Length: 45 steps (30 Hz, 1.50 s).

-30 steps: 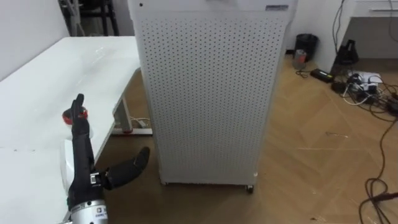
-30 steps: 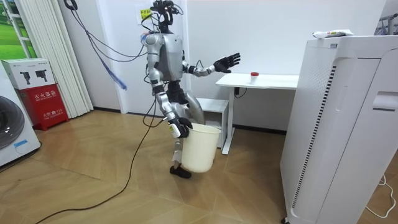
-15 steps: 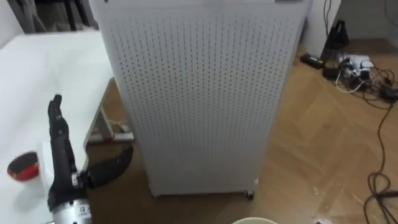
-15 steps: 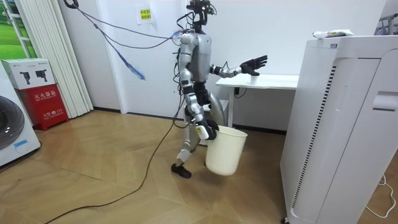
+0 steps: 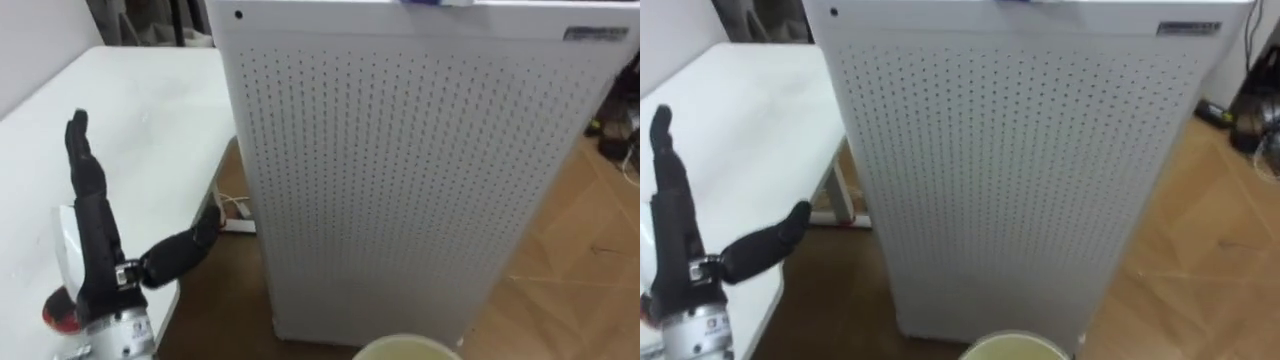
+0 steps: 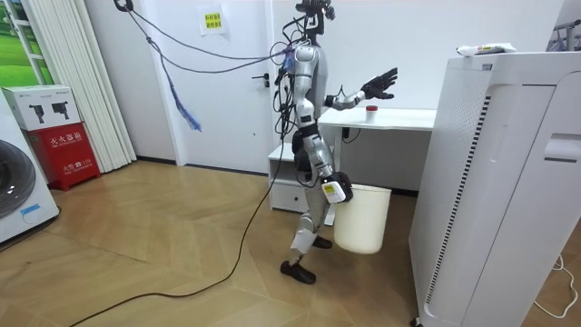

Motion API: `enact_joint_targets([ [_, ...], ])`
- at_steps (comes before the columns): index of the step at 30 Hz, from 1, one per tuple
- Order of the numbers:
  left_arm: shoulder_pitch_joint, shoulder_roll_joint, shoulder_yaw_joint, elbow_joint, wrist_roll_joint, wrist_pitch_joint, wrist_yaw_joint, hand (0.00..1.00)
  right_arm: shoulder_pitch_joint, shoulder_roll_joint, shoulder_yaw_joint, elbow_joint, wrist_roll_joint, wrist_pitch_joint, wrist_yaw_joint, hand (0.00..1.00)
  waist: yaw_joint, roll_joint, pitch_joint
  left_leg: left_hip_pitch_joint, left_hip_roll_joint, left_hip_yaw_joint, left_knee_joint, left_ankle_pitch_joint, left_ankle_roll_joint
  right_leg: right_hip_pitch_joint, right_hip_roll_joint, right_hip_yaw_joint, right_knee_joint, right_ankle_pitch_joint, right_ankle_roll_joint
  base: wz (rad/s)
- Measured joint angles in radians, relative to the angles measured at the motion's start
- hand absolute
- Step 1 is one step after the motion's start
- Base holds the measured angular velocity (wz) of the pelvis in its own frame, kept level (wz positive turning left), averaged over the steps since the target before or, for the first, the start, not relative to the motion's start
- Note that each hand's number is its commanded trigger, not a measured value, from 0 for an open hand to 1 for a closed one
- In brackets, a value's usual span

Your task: Pick garbage

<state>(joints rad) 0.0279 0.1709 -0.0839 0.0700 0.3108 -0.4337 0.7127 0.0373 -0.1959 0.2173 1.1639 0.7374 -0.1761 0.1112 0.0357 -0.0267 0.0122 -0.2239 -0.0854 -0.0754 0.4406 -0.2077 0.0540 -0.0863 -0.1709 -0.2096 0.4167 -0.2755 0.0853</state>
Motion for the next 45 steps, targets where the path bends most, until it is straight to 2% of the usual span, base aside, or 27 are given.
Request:
enact_joint_targets([
  [2,0.001,0.007,0.0,-0.033,0.011,-0.008,0.005,0.0,0.003,0.004,-0.001,0.012,0.004,0.002,0.01,1.0,-0.01,-0.017,0.007,0.013,0.006,-0.048,-0.023,0.01,-0.018,0.051,0.025,-0.04,-0.062,0.013,-0.011,0.48],
  [5,0.001,0.008,-0.004,-0.049,0.02,-0.009,0.02,0.0,0.006,0.004,0.0,0.016,0.002,0.003,0.024,1.0,-0.011,-0.025,0.0047,0.019,0.009,-0.08,-0.03,0.012,-0.026,0.091,0.05,-0.043,-0.116,0.02,-0.021,0.36],
  [12,0.009,0.015,-0.038,-0.132,0.036,-0.01,0.021,0.0,-0.012,0.004,0.008,0.017,-0.001,0.003,0.035,1.0,0.001,-0.025,0.0046,0.022,0.004,-0.096,-0.045,0.015,-0.03,0.105,0.056,-0.041,-0.146,0.021,-0.023,0.09],
  [20,0.056,0.02,-0.057,-0.137,0.035,-0.011,-0.021,0.0,-0.014,0.007,-0.002,0.094,-0.003,0.003,0.06,1.0,-0.003,-0.027,0.005,0.026,-0.009,-0.143,-0.045,0.018,-0.035,0.141,0.067,-0.052,-0.179,0.022,-0.024,0.2],
  [25,0.063,0.02,-0.054,-0.137,0.035,-0.011,-0.053,0.0,-0.011,0.006,-0.013,0.121,-0.005,0.004,0.077,1.0,0.0,-0.026,0.0059,0.026,-0.007,-0.153,-0.052,0.022,-0.042,0.147,0.073,-0.055,-0.18,0.024,-0.028,0.06],
  [31,0.062,0.02,-0.058,-0.137,0.034,-0.011,-0.061,0.0,-0.01,0.005,-0.013,0.125,-0.037,0.004,0.077,1.0,-0.014,-0.019,0.0083,0.015,-0.008,-0.173,-0.042,0.026,-0.048,0.159,0.084,-0.068,-0.199,0.029,-0.037,0.1],
  [35,0.062,0.02,-0.058,-0.141,0.035,-0.011,-0.054,0.0,-0.005,0.007,-0.013,0.125,-0.037,0.004,0.076,1.0,-0.009,-0.009,0.0058,0.024,-0.009,-0.176,-0.052,0.028,-0.05,0.169,0.086,-0.07,-0.217,0.031,-0.039,0.02],
  [38,0.062,0.021,-0.057,-0.143,0.036,-0.012,-0.049,0.0,-0.007,0.008,-0.012,0.125,-0.037,0.004,0.082,1.0,-0.004,-0.012,0.001,0.031,-0.01,-0.175,-0.064,0.03,-0.051,0.176,0.086,-0.072,-0.231,0.031,-0.039,0.02],
  [42,0.066,0.02,-0.056,-0.141,0.037,-0.012,-0.049,0.0,-0.008,0.008,-0.003,0.129,-0.042,0.004,0.089,1.0,0.002,-0.021,0.0056,0.05,-0.01,-0.173,-0.076,0.031,-0.052,0.191,0.083,-0.079,-0.231,0.031,-0.039,0.03],
  [45,0.068,0.02,-0.055,-0.126,0.037,-0.011,-0.051,0.0,-0.016,0.007,-0.004,0.129,-0.075,0.004,0.089,1.0,0.002,-0.025,0.0062,0.059,-0.009,-0.174,-0.082,0.03,-0.052,0.2,0.083,-0.088,-0.233,0.031,-0.039,0.06],
])
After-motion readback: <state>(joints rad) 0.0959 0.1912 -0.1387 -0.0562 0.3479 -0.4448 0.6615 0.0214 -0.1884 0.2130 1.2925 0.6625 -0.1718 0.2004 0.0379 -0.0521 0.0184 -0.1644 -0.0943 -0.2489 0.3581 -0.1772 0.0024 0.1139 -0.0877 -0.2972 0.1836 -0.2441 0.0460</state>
